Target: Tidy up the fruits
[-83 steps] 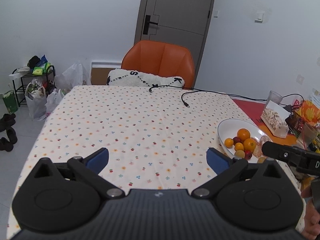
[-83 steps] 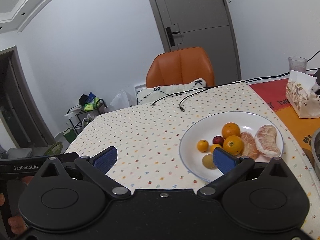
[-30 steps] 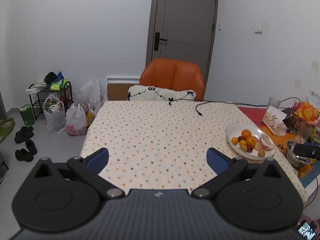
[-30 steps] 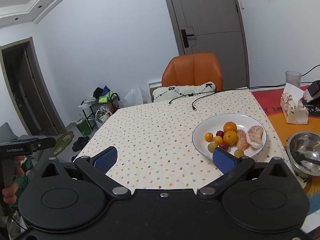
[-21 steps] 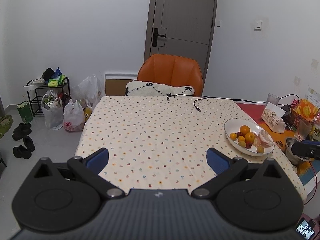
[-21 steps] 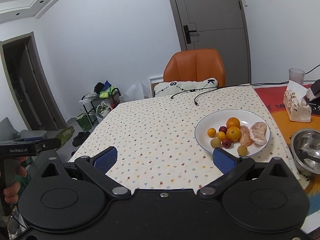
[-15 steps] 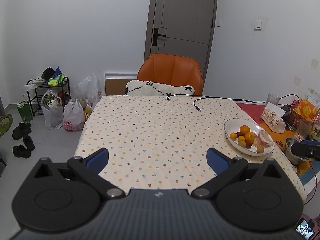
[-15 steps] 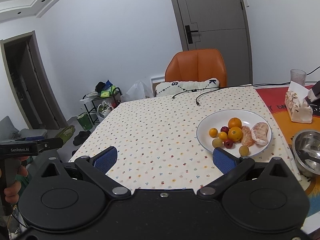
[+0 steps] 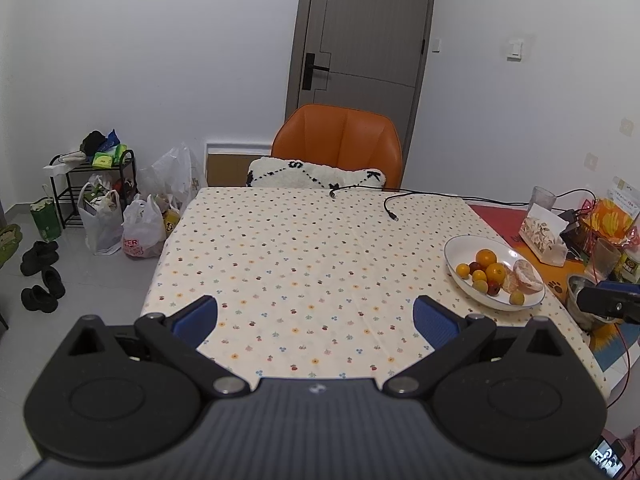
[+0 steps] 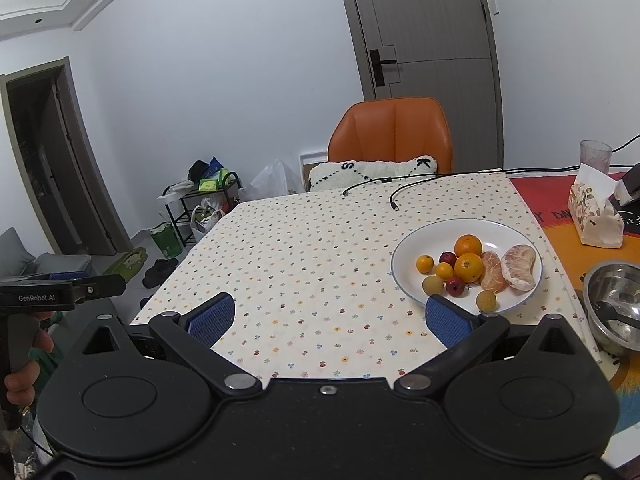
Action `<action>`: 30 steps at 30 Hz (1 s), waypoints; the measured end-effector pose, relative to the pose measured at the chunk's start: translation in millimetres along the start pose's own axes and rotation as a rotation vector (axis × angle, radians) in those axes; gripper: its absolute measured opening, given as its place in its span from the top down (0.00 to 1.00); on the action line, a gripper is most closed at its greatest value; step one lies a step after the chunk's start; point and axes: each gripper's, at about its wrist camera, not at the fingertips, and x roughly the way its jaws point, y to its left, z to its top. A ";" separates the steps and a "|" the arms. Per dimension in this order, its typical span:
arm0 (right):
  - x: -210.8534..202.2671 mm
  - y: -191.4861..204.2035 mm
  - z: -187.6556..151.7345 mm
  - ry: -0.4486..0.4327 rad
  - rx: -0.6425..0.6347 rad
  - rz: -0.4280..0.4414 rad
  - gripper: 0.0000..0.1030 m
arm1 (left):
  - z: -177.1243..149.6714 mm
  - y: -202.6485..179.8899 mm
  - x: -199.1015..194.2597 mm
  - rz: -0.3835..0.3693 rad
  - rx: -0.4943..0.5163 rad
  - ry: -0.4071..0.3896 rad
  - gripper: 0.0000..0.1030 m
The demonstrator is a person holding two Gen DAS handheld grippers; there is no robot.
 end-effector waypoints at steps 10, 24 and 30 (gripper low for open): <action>-0.1 0.4 -0.6 -0.001 -0.004 0.001 0.00 | 0.3 1.2 -0.1 0.000 0.002 -0.001 0.00; 0.7 1.7 -1.6 0.005 -0.005 -0.004 0.00 | -0.6 -0.9 1.2 -0.007 0.011 0.004 0.00; 1.9 1.4 -2.9 0.009 -0.006 -0.012 0.00 | -1.3 -3.6 1.3 -0.018 0.014 0.005 0.00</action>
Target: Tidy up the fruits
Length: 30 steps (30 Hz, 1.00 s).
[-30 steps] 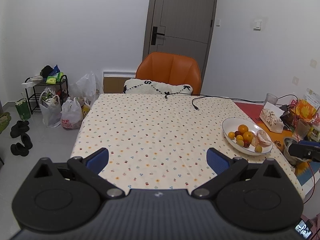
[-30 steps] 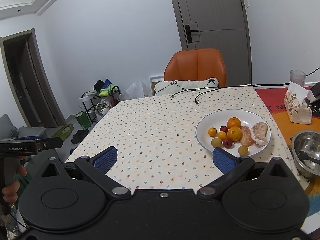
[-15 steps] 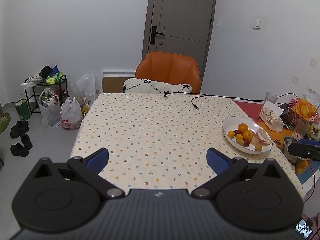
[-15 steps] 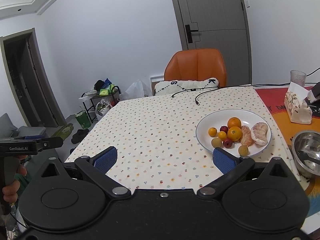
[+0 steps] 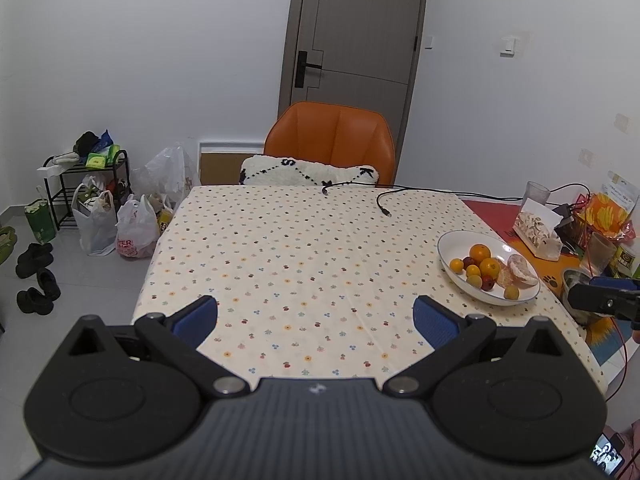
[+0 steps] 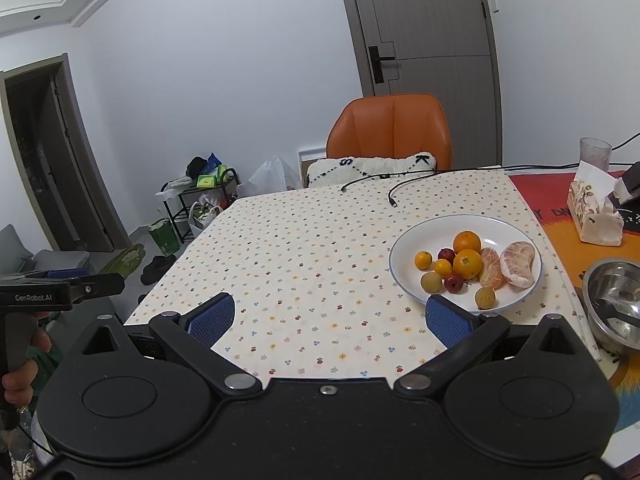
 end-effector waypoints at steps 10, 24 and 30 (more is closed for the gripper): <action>0.0 -0.3 -0.3 0.003 -0.002 0.001 0.00 | 0.1 -0.8 -0.8 -0.002 0.001 -0.001 0.00; 0.4 -0.7 0.5 0.005 -0.001 -0.001 0.00 | -3.6 -1.2 -1.2 -0.006 0.005 -0.007 0.00; 0.3 -0.5 0.3 0.007 -0.001 -0.001 0.00 | -3.6 -2.1 -0.8 -0.007 0.005 -0.001 0.00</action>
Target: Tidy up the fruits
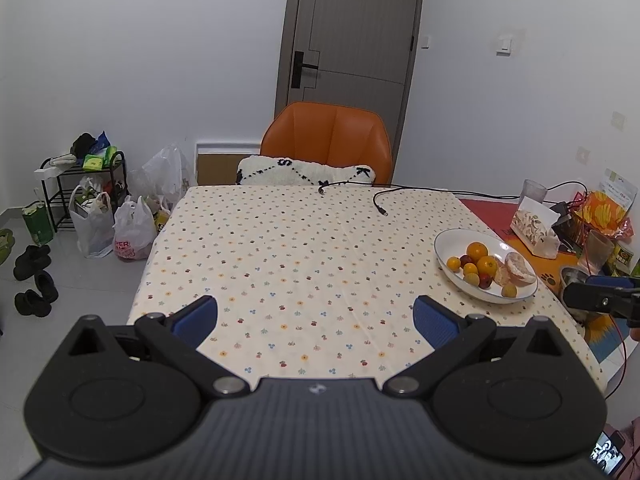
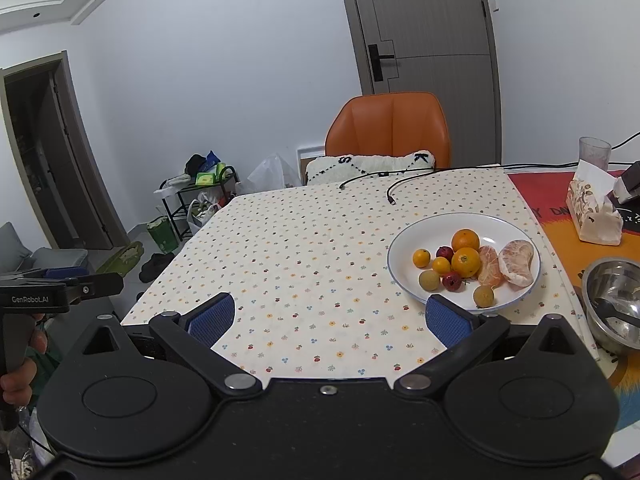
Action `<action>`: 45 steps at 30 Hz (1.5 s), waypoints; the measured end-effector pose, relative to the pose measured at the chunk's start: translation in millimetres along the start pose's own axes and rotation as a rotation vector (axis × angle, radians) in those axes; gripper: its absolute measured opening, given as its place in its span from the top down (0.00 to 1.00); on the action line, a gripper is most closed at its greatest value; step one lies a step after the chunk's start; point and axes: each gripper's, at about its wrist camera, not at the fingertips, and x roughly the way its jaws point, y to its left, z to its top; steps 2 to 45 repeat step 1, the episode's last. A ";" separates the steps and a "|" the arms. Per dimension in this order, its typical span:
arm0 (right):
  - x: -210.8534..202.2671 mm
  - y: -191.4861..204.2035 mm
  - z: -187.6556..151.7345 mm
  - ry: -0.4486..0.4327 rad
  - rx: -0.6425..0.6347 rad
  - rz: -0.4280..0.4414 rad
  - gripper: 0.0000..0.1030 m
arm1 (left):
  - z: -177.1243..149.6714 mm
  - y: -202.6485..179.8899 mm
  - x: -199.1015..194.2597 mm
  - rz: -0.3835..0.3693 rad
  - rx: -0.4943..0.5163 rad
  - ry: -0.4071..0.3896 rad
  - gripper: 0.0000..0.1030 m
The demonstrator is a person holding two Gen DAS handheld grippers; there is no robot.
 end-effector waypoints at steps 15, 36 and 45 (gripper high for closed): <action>0.5 -0.6 -0.6 0.001 0.001 -0.001 0.00 | 0.1 -0.3 0.2 -0.002 0.001 0.002 0.00; 0.5 -0.6 -0.6 0.001 0.001 -0.001 0.00 | 0.1 -0.3 0.2 -0.002 0.001 0.002 0.00; 0.5 -0.6 -0.6 0.001 0.001 -0.001 0.00 | 0.1 -0.3 0.2 -0.002 0.001 0.002 0.00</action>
